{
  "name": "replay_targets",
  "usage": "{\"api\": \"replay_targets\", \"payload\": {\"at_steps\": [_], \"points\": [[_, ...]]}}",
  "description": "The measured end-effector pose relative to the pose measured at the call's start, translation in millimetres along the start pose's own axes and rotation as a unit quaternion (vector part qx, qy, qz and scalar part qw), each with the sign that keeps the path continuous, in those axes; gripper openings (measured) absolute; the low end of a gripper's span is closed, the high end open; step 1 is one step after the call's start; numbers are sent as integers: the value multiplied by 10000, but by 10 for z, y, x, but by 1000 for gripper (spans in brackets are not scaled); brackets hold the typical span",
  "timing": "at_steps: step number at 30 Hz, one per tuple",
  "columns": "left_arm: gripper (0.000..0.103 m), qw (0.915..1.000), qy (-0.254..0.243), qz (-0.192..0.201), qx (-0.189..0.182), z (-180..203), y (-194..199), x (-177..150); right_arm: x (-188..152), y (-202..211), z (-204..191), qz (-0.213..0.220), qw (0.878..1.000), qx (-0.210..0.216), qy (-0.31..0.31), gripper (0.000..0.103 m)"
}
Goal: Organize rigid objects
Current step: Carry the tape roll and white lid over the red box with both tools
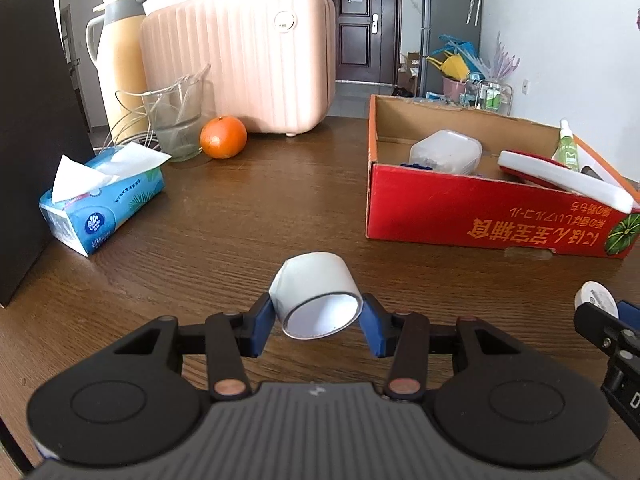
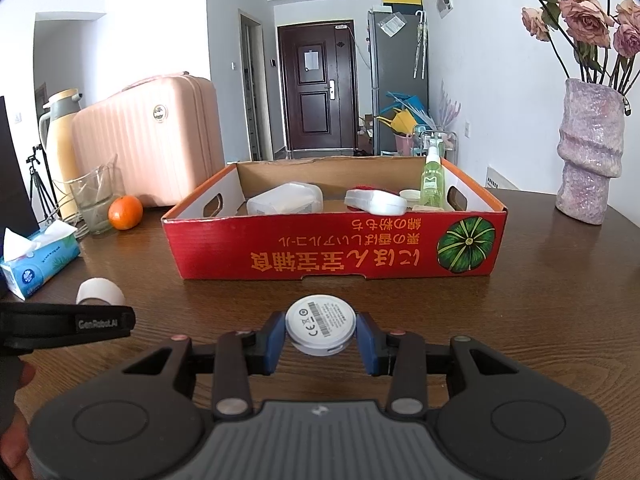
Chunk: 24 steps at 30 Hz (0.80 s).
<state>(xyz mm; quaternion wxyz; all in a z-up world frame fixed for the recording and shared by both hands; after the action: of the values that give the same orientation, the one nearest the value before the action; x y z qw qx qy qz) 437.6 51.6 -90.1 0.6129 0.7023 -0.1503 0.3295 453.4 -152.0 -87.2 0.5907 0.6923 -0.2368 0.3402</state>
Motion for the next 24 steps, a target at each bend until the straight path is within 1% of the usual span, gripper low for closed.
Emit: {"api": "replay_targets", "payload": {"at_steps": [14, 20, 24], "points": [[47, 9982, -217, 454, -329, 6, 378, -50, 47, 235, -34, 318, 9993, 201, 36, 38], [47, 9972, -264, 546, -444, 7, 445, -62, 62, 330, -38, 433, 9987, 264, 60, 38], [47, 9962, -270, 677, -483, 9, 531, -57, 66, 378, -38, 491, 9983, 300, 65, 38]]}}
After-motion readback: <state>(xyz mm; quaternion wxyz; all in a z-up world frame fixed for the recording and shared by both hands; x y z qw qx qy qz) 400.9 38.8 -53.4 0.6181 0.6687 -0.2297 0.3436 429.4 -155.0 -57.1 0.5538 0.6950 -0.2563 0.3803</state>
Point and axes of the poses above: each gripper's, at about its wrist camera, not at the fingertips, and y roughly against the way its jaws point, z to its right, x to its top, the point moved 5 cm from there along -y, roughly the way its jaws point, and after that the axes turned 10 degrees about -z, right-handed, at the moved point
